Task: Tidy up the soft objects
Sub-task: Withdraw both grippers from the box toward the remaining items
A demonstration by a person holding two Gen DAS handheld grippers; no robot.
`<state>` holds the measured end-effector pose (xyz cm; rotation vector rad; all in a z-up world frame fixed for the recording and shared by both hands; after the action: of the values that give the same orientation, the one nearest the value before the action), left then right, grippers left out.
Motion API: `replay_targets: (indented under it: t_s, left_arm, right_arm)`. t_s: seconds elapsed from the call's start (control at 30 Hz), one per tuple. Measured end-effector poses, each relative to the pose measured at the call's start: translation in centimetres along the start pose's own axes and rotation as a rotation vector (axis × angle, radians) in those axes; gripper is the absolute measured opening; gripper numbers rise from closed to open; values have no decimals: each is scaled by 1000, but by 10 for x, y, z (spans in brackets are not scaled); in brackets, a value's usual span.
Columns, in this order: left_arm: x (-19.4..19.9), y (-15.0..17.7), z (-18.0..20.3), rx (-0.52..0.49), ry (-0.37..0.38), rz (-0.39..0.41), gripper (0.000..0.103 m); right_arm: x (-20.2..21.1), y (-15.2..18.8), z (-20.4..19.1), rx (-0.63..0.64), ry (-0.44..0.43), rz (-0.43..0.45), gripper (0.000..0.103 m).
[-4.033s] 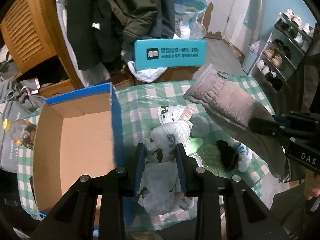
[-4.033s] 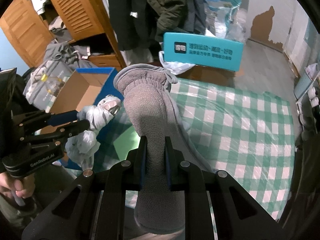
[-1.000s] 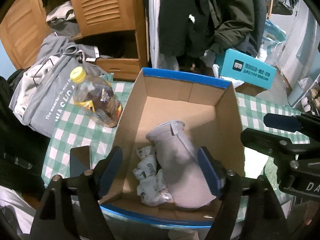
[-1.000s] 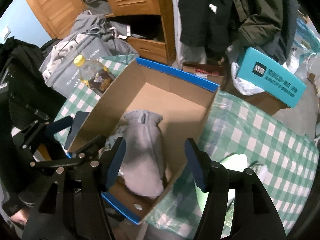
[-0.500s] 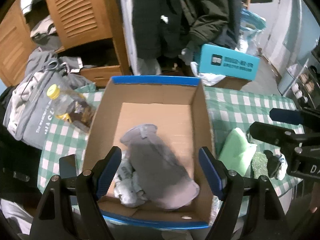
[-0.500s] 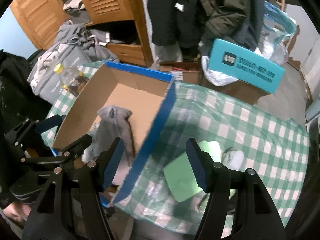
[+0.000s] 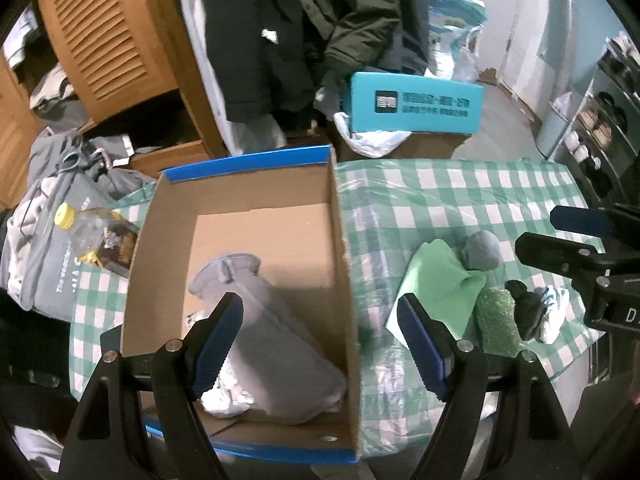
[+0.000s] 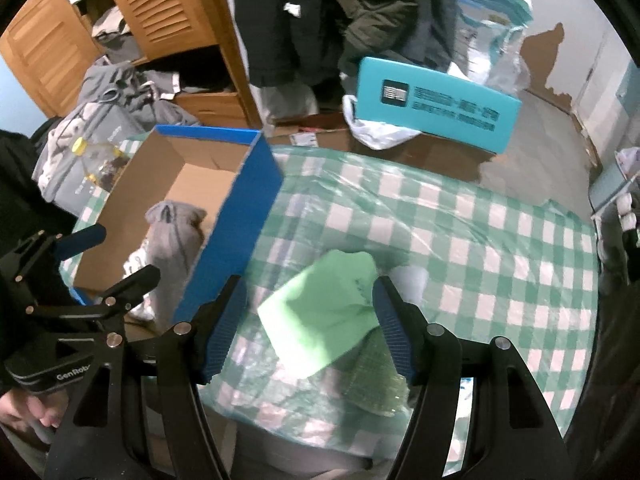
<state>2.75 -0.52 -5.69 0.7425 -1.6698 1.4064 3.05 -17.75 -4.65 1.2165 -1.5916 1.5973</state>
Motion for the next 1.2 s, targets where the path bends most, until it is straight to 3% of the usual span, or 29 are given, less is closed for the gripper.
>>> replay_targets:
  t_s: [0.57, 1.2]
  left_arm:
    - [-20, -4, 64, -97, 59, -60, 86]
    - [-59, 2, 112, -200, 76, -147, 87]
  right_arm:
    - [10, 31, 78, -125, 53, -6, 65]
    - [-24, 78, 141, -213, 129, -121, 65]
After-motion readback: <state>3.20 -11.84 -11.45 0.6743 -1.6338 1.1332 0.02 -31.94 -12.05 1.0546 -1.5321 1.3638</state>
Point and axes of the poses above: each gripper's, at about its wrist camera, not at the fingertips, and x roughly against the way its jaws point, z to its right, y to its underside, the point moved 2 cm from there along -x, roughly the way its jaws point, and after that the axes turned 1 degree about y, right-handed, at the moved point
